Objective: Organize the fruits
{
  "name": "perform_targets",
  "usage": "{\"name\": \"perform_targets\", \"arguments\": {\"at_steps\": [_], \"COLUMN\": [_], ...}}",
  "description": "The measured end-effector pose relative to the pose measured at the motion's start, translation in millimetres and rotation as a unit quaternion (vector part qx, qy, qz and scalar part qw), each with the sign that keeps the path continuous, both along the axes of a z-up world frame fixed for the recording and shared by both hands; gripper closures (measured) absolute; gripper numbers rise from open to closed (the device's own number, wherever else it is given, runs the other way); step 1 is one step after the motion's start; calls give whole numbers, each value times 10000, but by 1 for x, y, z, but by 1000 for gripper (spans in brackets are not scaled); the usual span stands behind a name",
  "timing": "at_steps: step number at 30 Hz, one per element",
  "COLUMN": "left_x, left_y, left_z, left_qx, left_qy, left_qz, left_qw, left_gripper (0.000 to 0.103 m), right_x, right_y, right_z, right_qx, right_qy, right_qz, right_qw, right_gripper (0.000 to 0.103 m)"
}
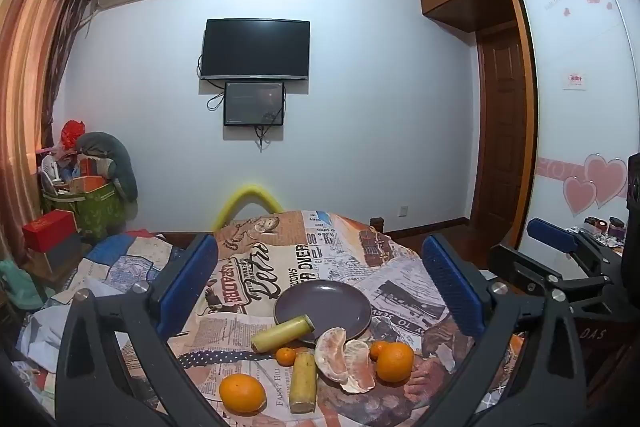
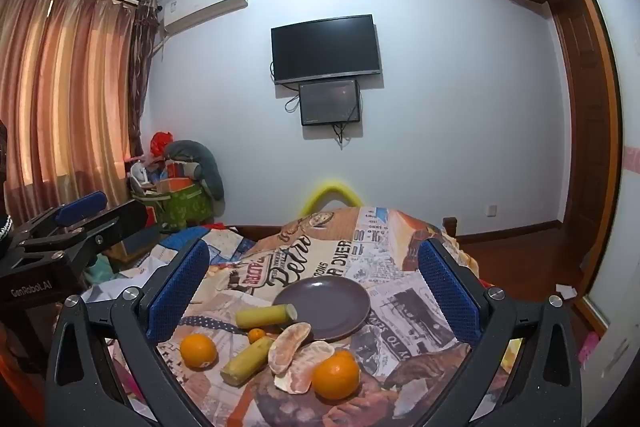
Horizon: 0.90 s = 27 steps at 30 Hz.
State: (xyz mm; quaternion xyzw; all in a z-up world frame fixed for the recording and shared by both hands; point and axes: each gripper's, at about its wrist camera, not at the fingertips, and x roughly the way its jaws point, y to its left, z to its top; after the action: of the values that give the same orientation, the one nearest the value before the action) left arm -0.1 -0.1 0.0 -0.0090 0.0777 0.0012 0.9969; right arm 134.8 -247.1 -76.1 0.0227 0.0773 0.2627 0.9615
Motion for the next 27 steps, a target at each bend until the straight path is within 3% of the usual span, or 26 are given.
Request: {"name": "perform_targets", "arguments": {"at_steps": [14, 27], "left_x": [1, -1], "left_y": [-13, 0], "left_z": [-3, -1], "left_qx": [-4, -129], "left_qy": [-1, 42], "left_qz": [-50, -45], "left_qw": [10000, 9999], "left_gripper": [0, 0], "right_x": [-6, -7], "right_y": [1, -1], "right_z": [4, 7], "right_qx": [-28, -23], "right_qy": [-22, -42], "right_qz": [-37, -55], "right_qw": [10000, 10000], "right_gripper": [0, 0]}}
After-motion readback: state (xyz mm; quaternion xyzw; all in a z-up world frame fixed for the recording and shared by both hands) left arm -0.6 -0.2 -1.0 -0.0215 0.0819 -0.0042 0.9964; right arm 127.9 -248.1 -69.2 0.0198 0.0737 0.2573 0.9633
